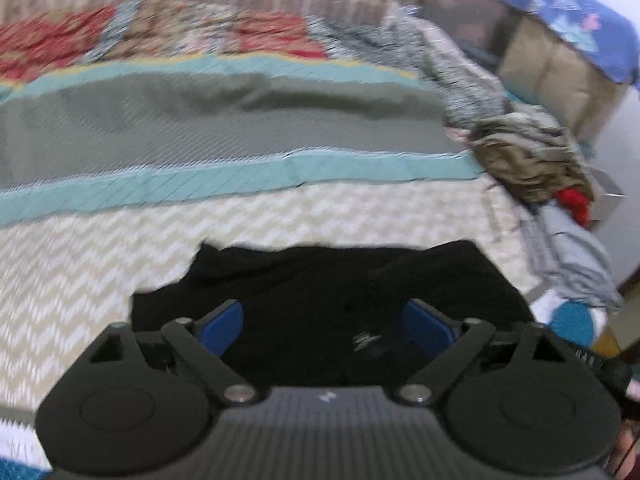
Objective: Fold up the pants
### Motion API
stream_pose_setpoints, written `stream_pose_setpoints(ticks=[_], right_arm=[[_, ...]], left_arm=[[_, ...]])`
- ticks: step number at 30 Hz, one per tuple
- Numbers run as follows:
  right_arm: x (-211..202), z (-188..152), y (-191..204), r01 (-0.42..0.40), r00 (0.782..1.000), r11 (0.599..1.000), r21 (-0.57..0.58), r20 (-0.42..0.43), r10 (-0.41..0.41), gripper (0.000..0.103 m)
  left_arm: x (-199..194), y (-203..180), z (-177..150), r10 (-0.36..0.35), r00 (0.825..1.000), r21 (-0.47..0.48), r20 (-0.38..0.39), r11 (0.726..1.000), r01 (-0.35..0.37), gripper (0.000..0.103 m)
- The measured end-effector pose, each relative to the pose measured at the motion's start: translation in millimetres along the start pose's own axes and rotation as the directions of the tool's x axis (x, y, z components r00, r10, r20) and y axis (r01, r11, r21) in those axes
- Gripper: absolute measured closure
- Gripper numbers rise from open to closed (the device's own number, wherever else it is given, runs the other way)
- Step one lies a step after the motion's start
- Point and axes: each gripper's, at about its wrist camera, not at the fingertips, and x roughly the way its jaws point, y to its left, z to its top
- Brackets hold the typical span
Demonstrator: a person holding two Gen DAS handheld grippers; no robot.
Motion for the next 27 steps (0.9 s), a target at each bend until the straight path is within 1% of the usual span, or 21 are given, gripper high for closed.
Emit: stream_pose_setpoints(ticks=[1, 2, 3, 5, 6, 8, 11, 12, 13, 14, 15, 16, 17, 18, 19, 23, 25, 27], right_arm=[[-1, 2, 26, -0.037, 0.999, 0.995, -0.090, 0.010, 0.038, 0.088], [1, 2, 43, -0.063, 0.998, 0.987, -0.147, 0.010, 0.065, 0.088], [3, 0, 65, -0.097, 0.995, 0.973, -0.210, 0.004, 0.100, 0.088], [11, -6, 97, -0.145, 0.989, 0.945, -0.292, -0.016, 0.147, 0.088], [17, -12, 114, -0.164, 0.986, 0.927, -0.336, -0.031, 0.163, 0.088], [27, -20, 138, -0.182, 0.983, 0.896, -0.405, -0.055, 0.175, 0.088], [34, -33, 154, -0.205, 0.979, 0.869, -0.451, -0.093, 0.182, 0.088], [35, -33, 159, -0.212, 0.977, 0.865, -0.454, -0.101, 0.186, 0.088], [35, -34, 162, -0.220, 0.976, 0.861, -0.458, -0.108, 0.192, 0.088], [34, -34, 165, -0.229, 0.973, 0.856, -0.464, -0.114, 0.199, 0.088], [30, -35, 169, -0.236, 0.972, 0.850, -0.470, -0.118, 0.204, 0.088], [29, -37, 171, -0.241, 0.970, 0.844, -0.479, -0.121, 0.209, 0.088], [28, -38, 174, -0.245, 0.970, 0.837, -0.489, -0.123, 0.212, 0.088], [27, -39, 177, -0.250, 0.968, 0.832, -0.495, -0.127, 0.215, 0.088], [29, -40, 179, -0.263, 0.965, 0.829, -0.494, -0.135, 0.225, 0.088], [33, -45, 194, -0.334, 0.942, 0.797, -0.502, -0.191, 0.275, 0.088], [41, -53, 206, -0.361, 0.932, 0.782, -0.508, -0.223, 0.285, 0.087], [49, -63, 216, -0.394, 0.917, 0.768, -0.504, -0.268, 0.294, 0.087]], left_arm=[[-1, -7, 8, -0.025, 1.000, 0.012, 0.008, 1.000, 0.025, 0.008], [-3, -13, 14, -0.044, 0.999, 0.024, 0.013, 0.999, 0.044, 0.007], [-4, -18, 21, -0.062, 0.998, 0.036, 0.013, 0.997, 0.062, 0.003], [-3, -31, 31, -0.090, 0.996, 0.069, -0.002, 0.994, 0.090, 0.000], [-2, -36, 34, -0.092, 0.996, 0.090, -0.011, 0.992, 0.092, 0.000], [3, -44, 37, -0.069, 0.997, 0.140, -0.026, 0.988, 0.072, 0.000], [16, -47, 38, -0.031, 0.998, 0.186, -0.063, 0.982, 0.042, 0.001], [22, -46, 36, -0.013, 0.997, 0.200, -0.079, 0.979, 0.029, 0.010], [26, -45, 35, 0.012, 0.996, 0.213, -0.092, 0.977, 0.008, 0.023], [32, -42, 33, 0.047, 0.993, 0.223, -0.111, 0.975, -0.022, 0.062], [36, -37, 32, 0.084, 0.988, 0.220, -0.129, 0.974, -0.055, 0.085], [35, -28, 31, 0.080, 0.987, 0.193, -0.138, 0.980, -0.053, 0.086], [32, -18, 31, 0.051, 0.990, 0.151, -0.133, 0.988, -0.030, 0.089], [26, -8, 30, 0.026, 0.993, 0.118, -0.118, 0.993, -0.012, 0.089], [19, -1, 29, 0.018, 0.995, 0.104, -0.103, 0.995, -0.008, 0.089], [-3, 26, 22, 0.028, 0.998, 0.078, -0.051, 0.997, -0.024, 0.089], [-10, 40, 18, 0.042, 0.998, 0.059, -0.041, 0.997, -0.039, 0.089], [-13, 57, 12, 0.058, 0.997, 0.020, -0.047, 0.998, -0.057, 0.089]])
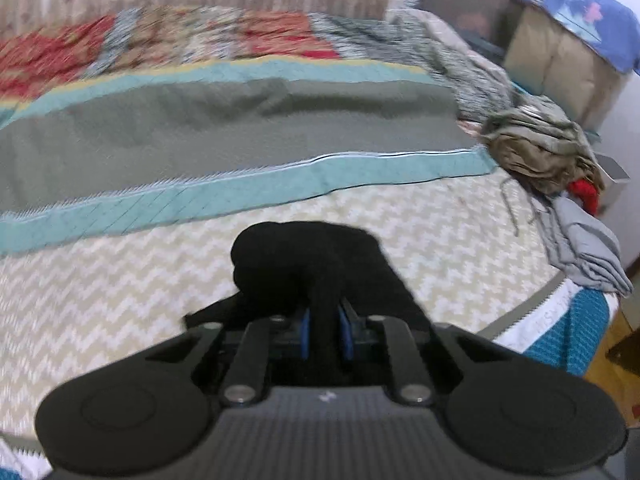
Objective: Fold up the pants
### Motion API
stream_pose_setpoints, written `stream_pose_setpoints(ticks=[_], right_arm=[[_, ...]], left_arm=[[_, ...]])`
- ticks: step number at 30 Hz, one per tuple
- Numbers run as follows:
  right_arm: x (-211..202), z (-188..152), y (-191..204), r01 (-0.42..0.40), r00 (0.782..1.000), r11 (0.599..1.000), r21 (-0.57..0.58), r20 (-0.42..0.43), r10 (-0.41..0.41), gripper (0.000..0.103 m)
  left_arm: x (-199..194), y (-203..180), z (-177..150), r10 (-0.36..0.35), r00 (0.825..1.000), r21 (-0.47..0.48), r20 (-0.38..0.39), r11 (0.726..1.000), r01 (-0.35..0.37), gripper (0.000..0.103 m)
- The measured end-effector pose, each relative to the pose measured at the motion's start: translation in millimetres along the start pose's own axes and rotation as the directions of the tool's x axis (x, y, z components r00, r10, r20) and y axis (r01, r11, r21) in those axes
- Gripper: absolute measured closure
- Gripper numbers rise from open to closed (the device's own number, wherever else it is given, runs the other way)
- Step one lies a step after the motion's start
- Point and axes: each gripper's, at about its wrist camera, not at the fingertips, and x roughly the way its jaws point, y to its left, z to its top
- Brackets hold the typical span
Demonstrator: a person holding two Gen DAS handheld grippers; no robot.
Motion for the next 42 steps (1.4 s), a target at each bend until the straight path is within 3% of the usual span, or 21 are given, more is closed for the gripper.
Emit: stream_pose_setpoints(ticks=[3, 8, 11, 14, 18, 22, 25, 27, 30, 34, 38, 42], right_arm=[[24, -11, 8, -0.041, 0.997, 0.999, 0.019, -0.064, 0.042, 0.085], [60, -41, -3, -0.067, 0.976, 0.994, 0.090, -0.203, 0.084, 0.078], [32, -29, -18, -0.111, 0.982, 0.984, 0.139, -0.135, 0.130, 0.075], [-9, -17, -31, -0.056, 0.998, 0.995, 0.087, -0.025, 0.058, 0.068], [-23, -13, -57, -0.012, 1.000, 0.985, 0.171, 0.013, 0.009, 0.069], [11, -21, -48, -0.077, 0.993, 0.981, 0.176, -0.070, 0.090, 0.074], [55, -49, -25, -0.097, 0.958, 0.980, 0.172, -0.250, 0.139, 0.072], [68, -64, -19, -0.110, 0.947, 0.982, 0.152, -0.285, 0.150, 0.072], [58, -55, -14, -0.136, 0.948, 0.981, 0.137, -0.269, 0.169, 0.072], [17, -43, -18, -0.199, 0.959, 0.977, 0.076, -0.190, 0.210, 0.072], [-23, -28, -47, -0.114, 0.992, 0.984, 0.134, -0.046, 0.121, 0.072], [-40, -20, -81, 0.002, 0.999, 0.974, 0.226, 0.033, -0.009, 0.072]], left_arm=[[8, 29, -18, 0.040, 0.999, -0.056, -0.027, 0.998, -0.042, 0.089], [69, 56, -54, 0.151, 0.977, -0.072, -0.151, 0.984, -0.163, 0.084], [70, 51, -56, 0.173, 0.979, -0.052, -0.111, 0.982, -0.179, 0.083], [67, 48, -53, 0.172, 0.979, -0.013, -0.108, 0.985, -0.175, 0.083], [63, 51, -53, 0.147, 0.983, -0.038, -0.112, 0.988, -0.152, 0.083], [57, 53, -49, 0.143, 0.985, -0.045, -0.096, 0.988, -0.148, 0.083], [58, 59, -47, 0.171, 0.980, -0.072, -0.104, 0.981, -0.179, 0.082], [66, 63, -50, 0.192, 0.971, -0.088, -0.140, 0.975, -0.205, 0.074], [58, 63, -55, 0.217, 0.970, -0.101, -0.112, 0.968, -0.229, 0.061], [24, 62, -54, 0.193, 0.981, -0.152, -0.032, 0.969, -0.196, 0.065], [-10, 48, -48, 0.110, 0.992, -0.177, 0.069, 0.979, -0.097, 0.065], [-7, 24, -47, 0.025, 0.995, -0.114, 0.095, 0.993, -0.014, 0.065]])
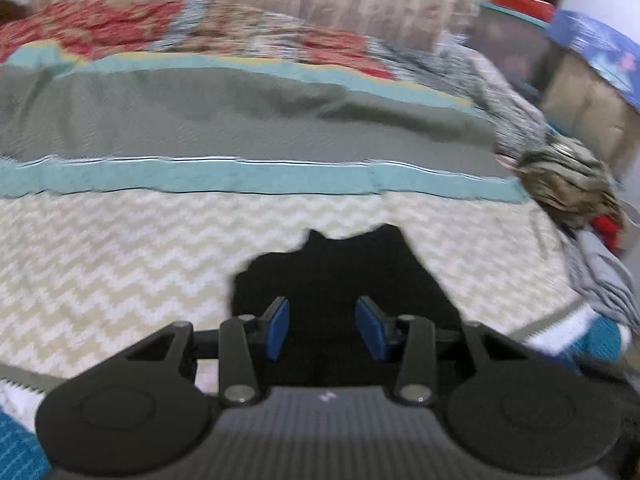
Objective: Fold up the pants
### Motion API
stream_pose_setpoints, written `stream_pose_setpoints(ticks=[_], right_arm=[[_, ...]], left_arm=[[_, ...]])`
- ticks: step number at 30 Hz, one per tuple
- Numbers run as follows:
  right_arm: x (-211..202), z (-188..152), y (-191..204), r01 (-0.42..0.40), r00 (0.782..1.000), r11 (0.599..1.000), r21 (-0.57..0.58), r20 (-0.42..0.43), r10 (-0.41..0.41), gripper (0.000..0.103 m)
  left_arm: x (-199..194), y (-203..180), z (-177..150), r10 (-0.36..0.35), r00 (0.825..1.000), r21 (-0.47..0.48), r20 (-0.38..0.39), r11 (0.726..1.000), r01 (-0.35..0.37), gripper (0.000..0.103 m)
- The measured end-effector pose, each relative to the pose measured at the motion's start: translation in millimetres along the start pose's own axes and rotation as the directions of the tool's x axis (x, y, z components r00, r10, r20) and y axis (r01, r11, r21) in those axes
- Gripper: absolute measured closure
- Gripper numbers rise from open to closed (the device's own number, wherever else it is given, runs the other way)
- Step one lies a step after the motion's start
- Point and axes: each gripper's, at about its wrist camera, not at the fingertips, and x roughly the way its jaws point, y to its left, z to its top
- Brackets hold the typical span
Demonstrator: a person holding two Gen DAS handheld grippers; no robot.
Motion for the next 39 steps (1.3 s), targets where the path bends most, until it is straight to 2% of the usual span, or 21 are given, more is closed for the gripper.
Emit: stream_pose_setpoints(ticks=[3, 5, 7, 9, 12, 15, 18, 20, 21, 22, 24, 27, 30, 33, 35, 38, 39], right_arm=[[8, -1, -20, 0.060, 0.998, 0.995, 0.082, -0.012, -0.059, 0.073], [20, -9, -28, 0.058, 0.998, 0.991, 0.122, -0.038, -0.053, 0.074], [31, -20, -31, 0.097, 0.990, 0.988, 0.120, -0.116, -0.083, 0.074], [48, -39, -36, 0.154, 0.970, 0.981, 0.117, -0.204, -0.129, 0.073], [48, -49, -38, 0.155, 0.970, 0.981, 0.114, -0.206, -0.130, 0.073], [51, -47, -34, 0.169, 0.966, 0.981, 0.101, -0.217, -0.144, 0.073], [49, -44, -33, 0.179, 0.965, 0.979, 0.103, -0.210, -0.154, 0.072], [47, -45, -32, 0.194, 0.964, 0.975, 0.105, -0.207, -0.170, 0.066], [51, -43, -33, 0.211, 0.959, 0.972, 0.102, -0.212, -0.186, 0.053], [54, -45, -35, 0.224, 0.954, 0.969, 0.109, -0.227, -0.195, 0.051], [56, -46, -40, 0.225, 0.954, 0.964, 0.143, -0.232, -0.189, 0.051], [46, -40, -30, 0.230, 0.958, 0.968, 0.100, -0.197, -0.208, 0.051], [36, -36, -16, 0.246, 0.960, 0.968, 0.049, -0.151, -0.236, 0.050], [28, -34, -11, 0.260, 0.959, 0.964, 0.058, -0.128, -0.251, 0.050], [22, -31, -7, 0.262, 0.961, 0.963, 0.064, -0.108, -0.255, 0.050], [16, -26, 0, 0.256, 0.965, 0.965, 0.055, -0.071, -0.252, 0.050], [15, -23, 0, 0.250, 0.967, 0.967, 0.051, -0.067, -0.247, 0.050]], left_arm=[[17, -20, -12, -0.030, 0.998, 0.052, -0.050, 0.998, 0.033, 0.067], [28, -25, -25, -0.037, 0.994, 0.069, -0.101, 0.997, 0.044, 0.074], [41, -22, -42, -0.004, 0.986, 0.080, -0.169, 0.997, 0.018, 0.076], [49, -12, -65, 0.016, 0.977, 0.067, -0.211, 0.998, -0.002, 0.075], [42, -13, -83, 0.018, 0.989, 0.096, -0.147, 0.995, -0.004, 0.075], [43, -22, -82, 0.058, 0.989, 0.135, -0.137, 0.990, -0.040, 0.075], [45, -22, -82, 0.058, 0.990, 0.142, -0.126, 0.989, -0.040, 0.074], [44, -20, -81, 0.056, 0.991, 0.130, -0.122, 0.991, -0.040, 0.074], [44, -20, -81, 0.059, 0.991, 0.127, -0.119, 0.991, -0.043, 0.073], [44, -20, -80, 0.059, 0.991, 0.124, -0.121, 0.991, -0.044, 0.073], [45, -20, -78, 0.062, 0.990, 0.111, -0.126, 0.993, -0.048, 0.073], [42, -21, -76, 0.065, 0.989, 0.092, -0.130, 0.994, -0.053, 0.072], [35, -21, -71, 0.064, 0.989, 0.057, -0.136, 0.997, -0.056, 0.066], [24, -19, -69, 0.067, 0.988, 0.026, -0.140, 0.998, -0.064, 0.063], [15, -19, -69, 0.086, 0.988, 0.031, -0.132, 0.996, -0.083, 0.060], [3, -19, -71, 0.138, 0.984, 0.045, -0.109, 0.990, -0.134, 0.050], [0, -18, -71, 0.147, 0.984, 0.041, -0.102, 0.989, -0.143, 0.050]])
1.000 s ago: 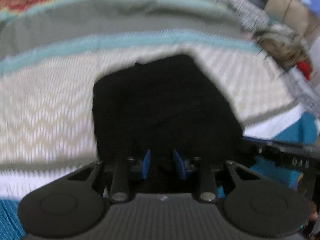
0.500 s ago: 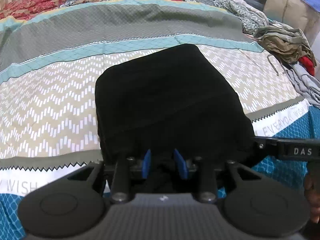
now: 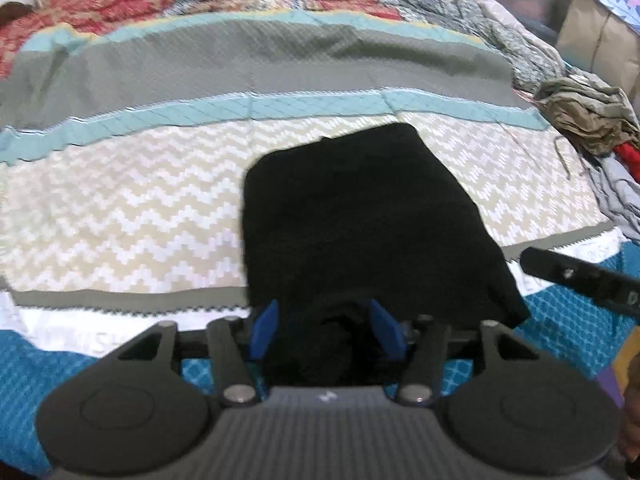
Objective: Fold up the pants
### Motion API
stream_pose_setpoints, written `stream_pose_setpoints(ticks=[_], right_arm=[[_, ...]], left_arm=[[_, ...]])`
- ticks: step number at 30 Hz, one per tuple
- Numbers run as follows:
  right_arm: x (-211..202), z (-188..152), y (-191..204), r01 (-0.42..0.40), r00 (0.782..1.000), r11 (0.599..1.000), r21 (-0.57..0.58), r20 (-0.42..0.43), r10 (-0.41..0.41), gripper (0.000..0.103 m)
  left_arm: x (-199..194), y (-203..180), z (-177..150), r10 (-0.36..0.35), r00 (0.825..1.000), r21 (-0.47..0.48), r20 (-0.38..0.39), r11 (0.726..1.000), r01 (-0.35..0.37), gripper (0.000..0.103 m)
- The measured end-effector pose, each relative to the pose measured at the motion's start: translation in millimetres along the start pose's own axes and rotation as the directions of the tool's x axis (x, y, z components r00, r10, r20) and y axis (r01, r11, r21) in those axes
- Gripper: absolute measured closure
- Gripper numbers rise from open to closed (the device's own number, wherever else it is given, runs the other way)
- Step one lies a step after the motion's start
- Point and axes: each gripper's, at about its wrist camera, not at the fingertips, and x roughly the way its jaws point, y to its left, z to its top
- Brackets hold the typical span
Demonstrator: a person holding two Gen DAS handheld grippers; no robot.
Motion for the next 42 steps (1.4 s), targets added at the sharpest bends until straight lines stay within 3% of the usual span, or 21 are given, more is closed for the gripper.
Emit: stream_pose_setpoints(ticks=[11, 17, 20, 25, 32, 42], right_arm=[[11, 0, 13, -0.053, 0.998, 0.997, -0.053, -0.043, 0.051, 0.050], [27, -10, 17, -0.005, 0.995, 0.999, -0.045, -0.100, 0.001, 0.049], [41, -20, 11, 0.048, 0.984, 0.999, -0.018, -0.170, -0.051, 0.049], [32, -20, 12, 0.031, 0.989, 1.000, -0.001, -0.147, -0.030, 0.049], [13, -10, 13, 0.019, 0.999, 1.000, 0.010, -0.038, -0.018, 0.049], [19, -8, -2, 0.016, 0.999, 1.000, 0.026, -0.052, -0.014, 0.049]], left_arm=[[-4, 32, -3, 0.093, 0.996, -0.086, 0.005, 0.992, -0.092, 0.050], [2, 35, -7, 0.105, 0.994, -0.092, -0.011, 0.990, -0.105, 0.048], [6, 35, -8, 0.108, 0.994, -0.087, -0.016, 0.990, -0.109, 0.047], [8, 37, -10, 0.118, 0.993, -0.080, -0.018, 0.990, -0.119, 0.045], [7, 41, -9, 0.139, 0.990, -0.082, -0.020, 0.987, -0.140, 0.045], [15, 50, -13, 0.175, 0.983, -0.096, -0.062, 0.979, -0.180, 0.045]])
